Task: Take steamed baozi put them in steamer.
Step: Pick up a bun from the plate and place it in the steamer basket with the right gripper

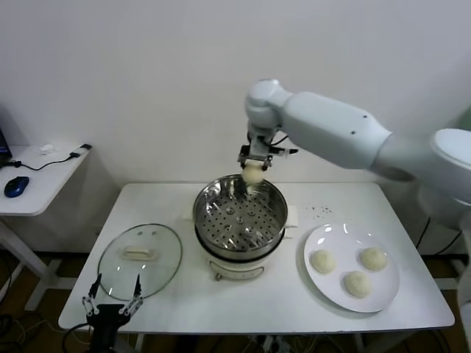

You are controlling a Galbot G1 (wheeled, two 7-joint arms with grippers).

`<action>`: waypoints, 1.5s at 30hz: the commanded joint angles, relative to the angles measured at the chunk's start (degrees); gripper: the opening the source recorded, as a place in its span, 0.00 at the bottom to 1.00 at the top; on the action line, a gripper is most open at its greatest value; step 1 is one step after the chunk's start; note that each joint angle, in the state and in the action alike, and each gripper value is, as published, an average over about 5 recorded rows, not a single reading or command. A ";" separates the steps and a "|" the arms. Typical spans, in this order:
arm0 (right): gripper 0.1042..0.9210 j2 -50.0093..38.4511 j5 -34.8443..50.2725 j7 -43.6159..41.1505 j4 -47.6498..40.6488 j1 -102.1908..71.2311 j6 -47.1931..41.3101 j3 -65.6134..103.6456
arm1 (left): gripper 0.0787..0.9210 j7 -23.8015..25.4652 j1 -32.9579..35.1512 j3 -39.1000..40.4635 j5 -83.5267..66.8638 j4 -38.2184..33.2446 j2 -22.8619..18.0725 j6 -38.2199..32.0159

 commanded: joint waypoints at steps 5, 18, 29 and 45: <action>0.60 7.50 -14.86 2.95 -8.47 -10.69 6.44 3.57 | 0.88 -0.03 -0.09 0.18 -0.14 0.17 -0.04 0.08; 0.60 7.55 -16.83 3.05 -11.05 -13.62 6.29 4.89 | 0.88 -0.25 -0.60 0.77 0.61 0.65 -0.73 0.49; 0.84 5.25 -13.11 1.97 -6.93 -11.25 4.50 4.20 | 0.88 -0.35 -0.39 0.81 0.63 0.80 -0.75 0.34; 0.88 -19.69 37.86 6.43 11.44 16.13 -26.57 -17.98 | 0.88 -0.47 0.67 0.95 0.48 -0.62 -0.37 0.27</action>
